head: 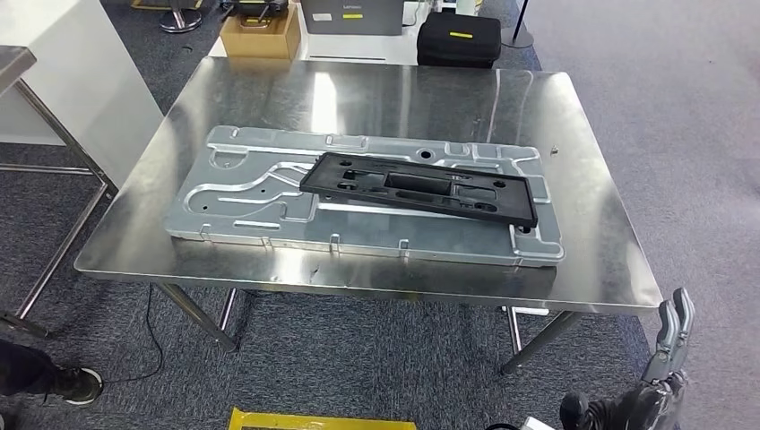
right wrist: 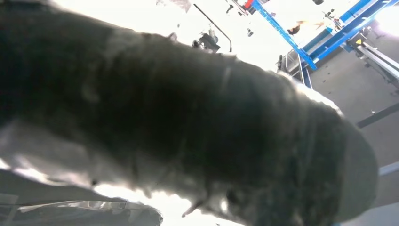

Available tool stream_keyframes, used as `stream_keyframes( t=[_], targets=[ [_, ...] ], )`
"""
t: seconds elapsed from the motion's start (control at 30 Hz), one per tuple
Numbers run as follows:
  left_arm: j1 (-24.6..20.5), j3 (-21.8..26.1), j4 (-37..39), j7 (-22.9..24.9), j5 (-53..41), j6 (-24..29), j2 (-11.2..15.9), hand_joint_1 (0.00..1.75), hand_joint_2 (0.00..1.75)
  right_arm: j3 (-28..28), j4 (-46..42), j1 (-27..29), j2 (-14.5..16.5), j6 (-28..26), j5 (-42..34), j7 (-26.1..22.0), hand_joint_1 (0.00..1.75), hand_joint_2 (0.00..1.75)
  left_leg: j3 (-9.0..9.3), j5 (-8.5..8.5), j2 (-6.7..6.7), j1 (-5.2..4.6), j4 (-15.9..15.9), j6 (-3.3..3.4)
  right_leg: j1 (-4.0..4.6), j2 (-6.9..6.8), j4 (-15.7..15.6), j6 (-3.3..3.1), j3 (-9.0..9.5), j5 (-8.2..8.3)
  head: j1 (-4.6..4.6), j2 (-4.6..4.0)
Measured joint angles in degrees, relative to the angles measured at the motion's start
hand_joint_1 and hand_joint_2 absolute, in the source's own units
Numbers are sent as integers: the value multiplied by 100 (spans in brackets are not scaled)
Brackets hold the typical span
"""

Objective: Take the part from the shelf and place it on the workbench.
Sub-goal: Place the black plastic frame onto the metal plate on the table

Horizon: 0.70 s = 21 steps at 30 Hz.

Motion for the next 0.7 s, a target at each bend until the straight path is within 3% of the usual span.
stream_keyframes(
  t=[0.07, 0.1, 0.13, 0.17, 0.23, 0.3, 0.33, 0.4, 0.43, 0.47, 0.53, 0.57, 0.6, 0.63, 0.7],
  targets=[
    [-1, 0, 0, 0, -6, 1, 0, 0, 0, -9, 1, 3, 0, 0, -2, 1, 0, 0, -142, 107, 14, -27, 19, 34, -4, 0, 694, 29, -152, -450, -1, 0],
    [0, 0, 0, 0, -9, 1, 0, 0, 0, -13, 2, 6, 0, 1, -3, 1, 0, 0, -220, 159, 21, -40, 34, 36, -5, 0, 939, 37, -168, -491, -2, 0],
    [1, 0, 0, 0, -12, 1, 0, 0, 0, -18, 2, 8, 0, 1, -3, 1, 0, 0, -302, 208, 24, -51, 56, 34, -5, 0, 1014, 37, -103, -403, -3, 0],
    [2, 0, 0, 0, -14, 1, 0, 0, 0, -22, 2, 9, 0, 1, -3, 1, 0, 0, -386, 249, 25, -57, 84, 29, -4, 1, 883, 26, 60, -237, -3, 0],
    [2, 0, 0, 0, -14, 1, 0, 0, 0, -26, 1, 6, 0, 0, -3, 1, 0, 0, -524, 312, 18, -65, 158, 3, 15, 6, 147, -25, 613, -11, -2, 0],
    [3, 0, 0, 0, -15, 2, 0, 0, 0, -27, 0, 1, 1, -1, -3, -1, 0, 0, -596, 371, 12, -71, 213, -49, 55, 12, -542, -86, 1050, -62, -4, 0],
    [2, 0, 0, 0, -16, 3, 0, 0, 0, -28, 0, 0, 2, -1, -3, -2, 0, 0, -614, 407, 12, -68, 222, -83, 78, 13, -696, -115, 1122, -111, -4, 0],
    [6, 1, 0, 0, -17, 5, 1, 0, 0, -31, 0, 2, 6, 0, -3, -3, 0, 0, -643, 450, 5, -58, 233, -156, 77, 0, -765, -184, 1074, -45, -4, 0],
    [7, 1, 0, 0, -18, 7, 1, 0, 0, -31, 0, 1, 10, 0, -3, -3, 0, 0, -681, 361, -4, -51, 292, -192, 67, -11, -781, -232, 1023, 12, -7, 0],
    [11, 2, 0, 0, -18, 8, 2, 0, 0, -31, 0, 0, 16, 0, -2, -3, 0, 0, -740, 170, -13, -43, 440, -226, 53, -24, -797, -279, 957, 77, -11, 0],
    [15, 2, 0, 0, -19, 10, 3, 0, 0, -31, 0, 1, 26, -1, -2, -3, 0, 0, -906, -397, -20, -16, 1019, -284, 52, -40, -796, -338, 806, 201, -20, 0],
    [18, 2, 0, 0, -19, 9, 4, 0, 0, -31, 0, 2, 28, -1, -1, -3, 0, 0, -973, -602, -20, -2, 1366, -306, 56, -47, -787, -345, 720, 265, -21, 0],
    [18, 2, 0, 0, -19, 9, 4, 0, 0, -31, 1, 3, 29, -1, -1, -3, 0, 0, -993, -664, -20, 10, 1634, -325, 58, -52, -775, -339, 628, 329, -21, 0],
    [18, 2, 0, 0, -19, 9, 4, 0, 0, -31, 1, 4, 30, -1, -1, -3, 0, 0, -941, -582, -20, 21, 1747, -339, 58, -56, -758, -330, 531, 392, -22, 0],
    [15, 2, 0, 0, -19, 9, 5, 0, 0, -31, 1, 4, 31, -2, -1, -3, 0, 0, -564, -219, -19, 41, 1405, -349, 52, -59, -697, -301, 343, 503, -22, 0]
  ],
)
